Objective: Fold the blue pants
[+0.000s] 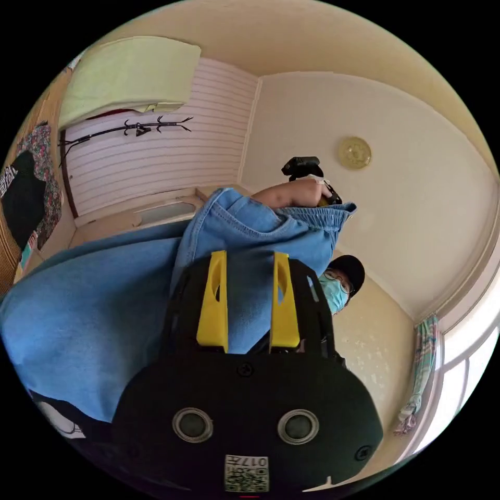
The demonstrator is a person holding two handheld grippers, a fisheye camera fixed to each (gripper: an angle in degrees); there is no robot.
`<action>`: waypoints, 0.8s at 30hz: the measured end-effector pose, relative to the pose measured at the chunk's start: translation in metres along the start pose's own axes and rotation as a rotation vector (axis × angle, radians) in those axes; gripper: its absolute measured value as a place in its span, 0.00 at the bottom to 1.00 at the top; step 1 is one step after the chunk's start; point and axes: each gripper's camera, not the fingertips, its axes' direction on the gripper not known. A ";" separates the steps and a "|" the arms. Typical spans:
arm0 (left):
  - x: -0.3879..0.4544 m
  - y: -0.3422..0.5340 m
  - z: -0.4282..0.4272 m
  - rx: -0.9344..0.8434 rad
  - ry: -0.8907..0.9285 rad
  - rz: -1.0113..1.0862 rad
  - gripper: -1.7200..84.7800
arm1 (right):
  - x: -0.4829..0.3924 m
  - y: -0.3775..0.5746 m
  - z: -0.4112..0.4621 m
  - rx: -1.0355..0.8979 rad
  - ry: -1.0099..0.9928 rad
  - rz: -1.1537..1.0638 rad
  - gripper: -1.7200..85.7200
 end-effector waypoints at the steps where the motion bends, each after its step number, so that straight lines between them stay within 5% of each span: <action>1: 0.004 -0.004 0.014 -0.032 0.014 0.009 0.18 | -0.003 -0.004 0.001 0.027 -0.022 -0.011 0.04; 6: 0.069 -0.002 0.013 -0.016 -0.182 0.105 0.25 | -0.034 -0.020 0.014 0.068 -0.166 -0.153 0.04; 11: 0.071 0.004 0.025 -0.020 -0.342 -0.061 0.34 | -0.064 -0.040 0.049 0.036 -0.268 -0.320 0.04; 14: 0.045 -0.006 0.074 -0.111 -0.190 -0.058 0.33 | -0.065 -0.049 0.065 -0.007 -0.235 -0.344 0.04; 16: 0.032 -0.007 0.130 -0.228 0.088 0.007 0.26 | -0.059 -0.052 0.065 -0.040 -0.172 -0.284 0.04; 18: 0.039 0.000 0.163 -0.277 0.155 0.075 0.20 | -0.060 -0.050 0.054 -0.029 -0.101 -0.224 0.04; 24: 0.158 0.061 0.187 -0.031 -0.518 0.339 0.10 | -0.136 -0.035 0.010 0.047 0.252 -0.227 0.04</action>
